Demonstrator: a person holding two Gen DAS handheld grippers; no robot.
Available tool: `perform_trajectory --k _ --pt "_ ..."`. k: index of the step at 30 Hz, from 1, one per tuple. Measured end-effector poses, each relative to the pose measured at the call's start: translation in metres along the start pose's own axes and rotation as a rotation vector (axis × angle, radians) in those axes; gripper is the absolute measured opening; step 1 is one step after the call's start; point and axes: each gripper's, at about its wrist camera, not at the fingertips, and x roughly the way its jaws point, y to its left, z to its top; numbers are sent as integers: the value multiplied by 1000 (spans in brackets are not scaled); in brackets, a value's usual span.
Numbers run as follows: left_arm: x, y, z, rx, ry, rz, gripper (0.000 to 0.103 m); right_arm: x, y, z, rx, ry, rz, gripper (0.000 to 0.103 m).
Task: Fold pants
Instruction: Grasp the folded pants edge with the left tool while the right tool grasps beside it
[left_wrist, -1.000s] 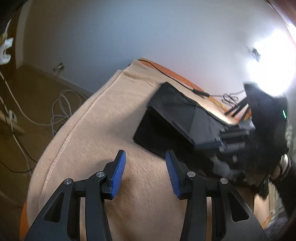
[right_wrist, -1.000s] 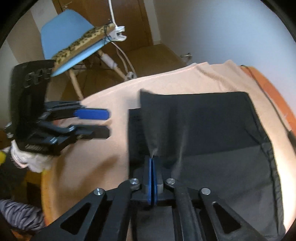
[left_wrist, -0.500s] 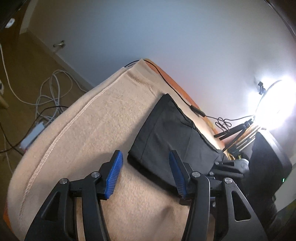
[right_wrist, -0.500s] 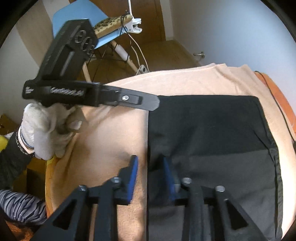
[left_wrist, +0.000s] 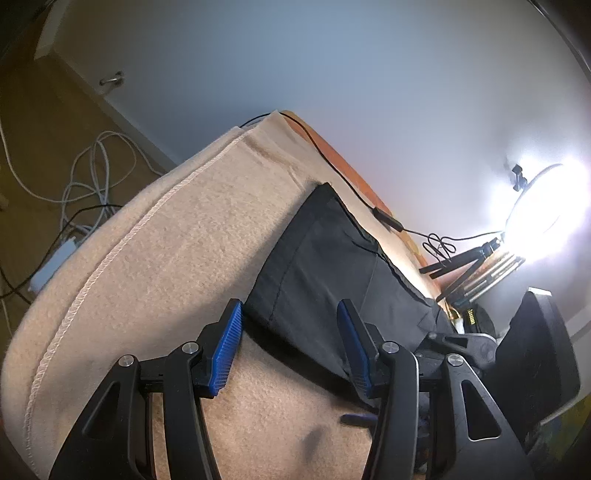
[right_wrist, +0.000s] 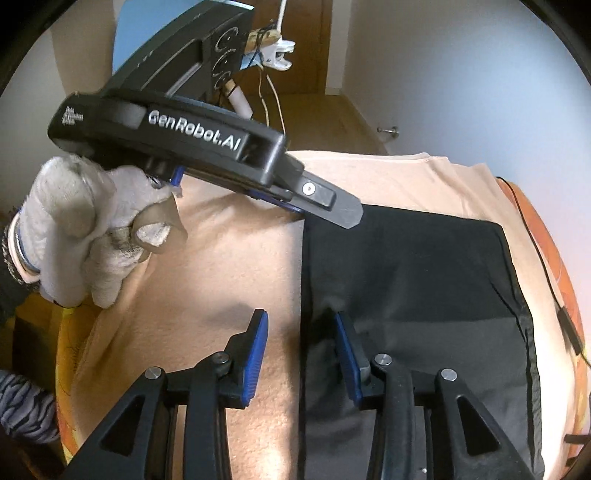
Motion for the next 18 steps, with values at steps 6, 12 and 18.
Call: perform_trajectory --k 6,12,18 --pt "10 -11 -3 54 18 10 33 -43 -45 -11 189 -87 29 38" --pt "16 -30 -7 137 -5 14 11 -67 -84 0 356 -132 49 56" --pt "18 -51 -15 266 -24 59 10 -46 -120 46 492 -93 62 62"
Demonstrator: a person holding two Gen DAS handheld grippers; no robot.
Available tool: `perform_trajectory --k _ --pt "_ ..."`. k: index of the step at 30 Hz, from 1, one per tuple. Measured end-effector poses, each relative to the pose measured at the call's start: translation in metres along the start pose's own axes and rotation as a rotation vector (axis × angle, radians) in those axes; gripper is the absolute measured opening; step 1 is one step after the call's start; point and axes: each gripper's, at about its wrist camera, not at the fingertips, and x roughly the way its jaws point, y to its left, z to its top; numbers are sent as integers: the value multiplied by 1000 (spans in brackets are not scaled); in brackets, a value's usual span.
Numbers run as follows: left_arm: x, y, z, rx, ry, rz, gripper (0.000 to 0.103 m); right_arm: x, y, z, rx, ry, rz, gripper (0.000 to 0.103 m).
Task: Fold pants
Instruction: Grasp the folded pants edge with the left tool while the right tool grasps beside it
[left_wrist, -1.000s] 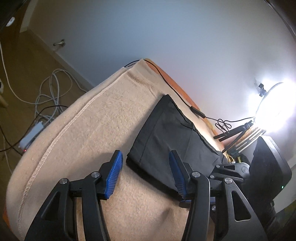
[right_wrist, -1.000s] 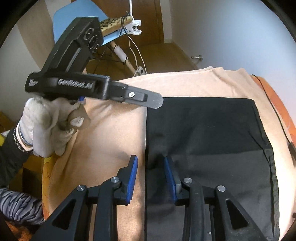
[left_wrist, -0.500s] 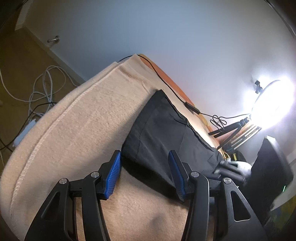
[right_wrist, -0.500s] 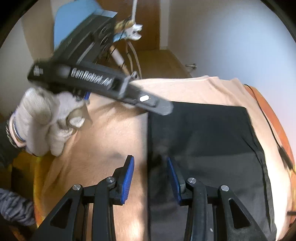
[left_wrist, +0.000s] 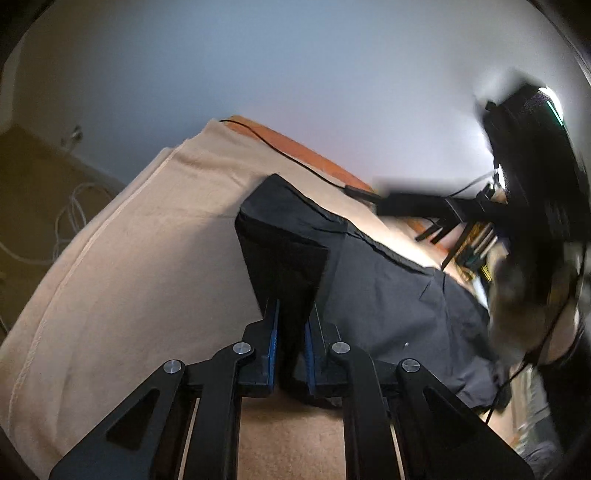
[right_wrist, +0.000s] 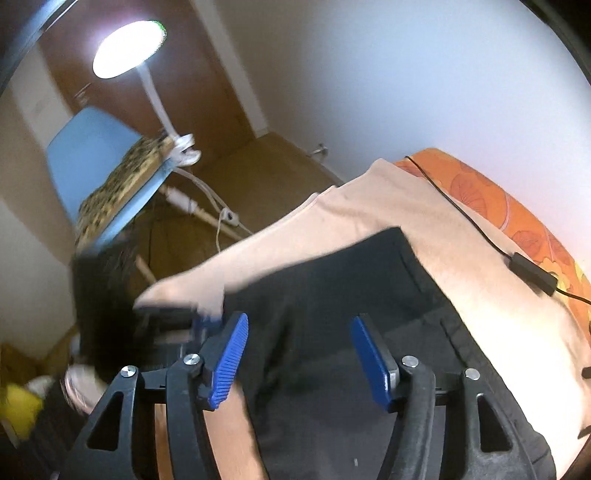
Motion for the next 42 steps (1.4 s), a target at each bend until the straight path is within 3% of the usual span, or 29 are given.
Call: perform_trajectory --k 4,7,11,13,16,17,18,21,25,29,34,36,42 --pt "-1 -6 -3 45 -12 21 9 39 -8 29 94 79 -43 62" --pt "-2 -6 -5 55 -11 21 9 69 -4 38 79 155 -122 62" --pt "-2 -13 -6 81 -13 33 9 95 -1 39 78 211 -163 59" --pt "-4 -14 -7 89 -13 41 9 104 2 38 71 234 -185 49" --pt "-5 -19 -7 94 -9 65 9 107 8 33 34 229 -210 28" --pt "-6 -20 -6 94 -3 70 9 106 7 33 36 224 -207 16" --pt "-7 -21 -6 94 4 76 9 104 4 33 50 220 -191 8" --pt "-6 -29 -5 96 14 104 10 92 -7 28 101 184 -145 2" --pt "-4 -40 -5 107 27 121 16 71 -14 23 127 135 -118 1" --pt "-6 -52 -3 115 20 118 17 46 -18 18 148 82 -96 1" --pt "-15 -87 -6 207 -25 106 16 1 -25 8 179 12 -85 1" --pt "-13 -105 -7 251 -19 94 10 -17 -28 3 191 -13 -86 1" --pt "-13 -152 -7 280 -6 25 7 -64 -37 -16 235 -75 -100 1"
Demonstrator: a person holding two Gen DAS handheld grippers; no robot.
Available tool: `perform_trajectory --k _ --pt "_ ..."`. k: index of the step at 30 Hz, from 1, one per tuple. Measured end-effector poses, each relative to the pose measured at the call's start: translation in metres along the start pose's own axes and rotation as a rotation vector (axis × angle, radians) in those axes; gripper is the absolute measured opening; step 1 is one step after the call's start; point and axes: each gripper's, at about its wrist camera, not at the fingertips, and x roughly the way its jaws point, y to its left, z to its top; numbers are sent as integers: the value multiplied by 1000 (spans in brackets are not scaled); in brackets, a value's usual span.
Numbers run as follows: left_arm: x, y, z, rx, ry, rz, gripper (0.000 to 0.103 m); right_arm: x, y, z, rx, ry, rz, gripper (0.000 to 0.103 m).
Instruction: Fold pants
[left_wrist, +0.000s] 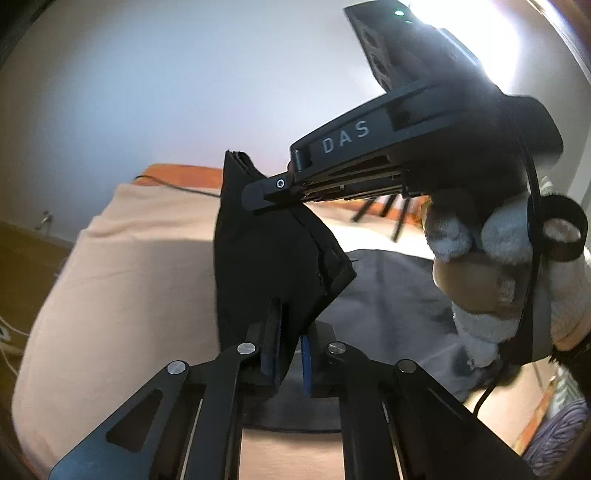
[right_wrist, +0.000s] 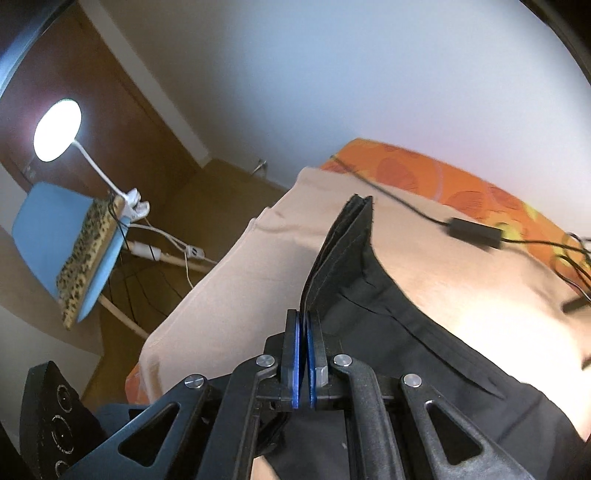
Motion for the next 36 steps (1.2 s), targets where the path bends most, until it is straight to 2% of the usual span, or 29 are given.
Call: perform_trajectory --k 10,22,29,32,33,36 --pt "-16 -96 18 62 -17 -120 7 -113 -52 -38 91 -132 -23 1" --pt "5 -214 0 171 58 -229 6 -225 -127 -117 226 -265 -38 1" --pt "32 -269 -18 222 116 -285 6 -259 -175 -167 307 -313 -83 1" --pt "53 -284 -31 229 174 -316 6 -263 -198 -188 338 -315 -94 1" --pt "52 -299 -33 221 196 -330 6 -262 -207 -196 349 -314 -106 1" --pt "58 -307 -42 179 248 -369 6 -256 -230 -215 389 -304 -114 1"
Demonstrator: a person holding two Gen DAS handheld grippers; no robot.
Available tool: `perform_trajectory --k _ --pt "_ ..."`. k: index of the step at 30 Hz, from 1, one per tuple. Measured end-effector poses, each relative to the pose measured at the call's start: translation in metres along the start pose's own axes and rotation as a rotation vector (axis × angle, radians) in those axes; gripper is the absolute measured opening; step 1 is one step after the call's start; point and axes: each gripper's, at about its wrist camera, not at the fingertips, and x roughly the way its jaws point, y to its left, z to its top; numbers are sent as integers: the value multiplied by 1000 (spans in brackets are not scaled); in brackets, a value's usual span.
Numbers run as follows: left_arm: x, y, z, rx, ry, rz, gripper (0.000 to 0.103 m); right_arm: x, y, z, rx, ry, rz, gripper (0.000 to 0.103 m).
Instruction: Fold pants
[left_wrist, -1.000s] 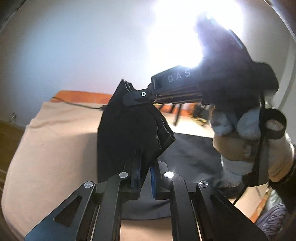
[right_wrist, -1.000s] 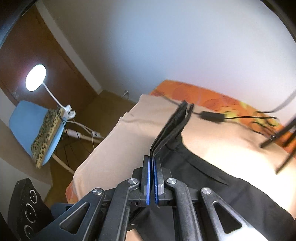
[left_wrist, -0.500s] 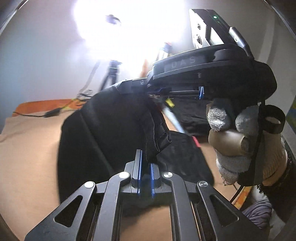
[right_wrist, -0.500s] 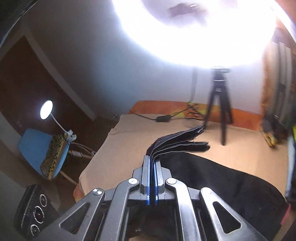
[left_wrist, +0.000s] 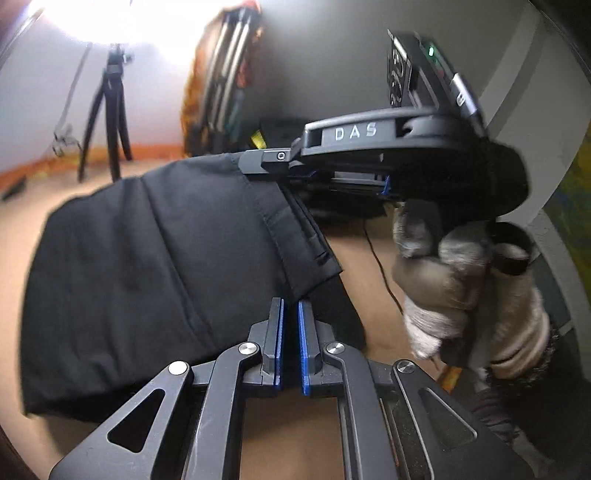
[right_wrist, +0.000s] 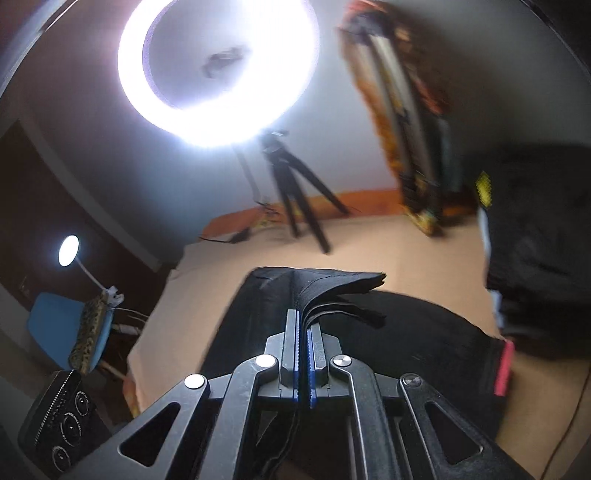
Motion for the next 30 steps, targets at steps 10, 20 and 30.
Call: perform_trajectory --k 10,20,30 --pt "-42 66 -42 -188 -25 140 23 15 -49 -27 3 40 -19 1" --pt "-48 96 -45 -234 -77 257 23 -30 -51 -27 -34 -54 -12 1" --pt "-37 54 -30 -144 -58 168 23 26 -81 -75 -32 165 -70 1"
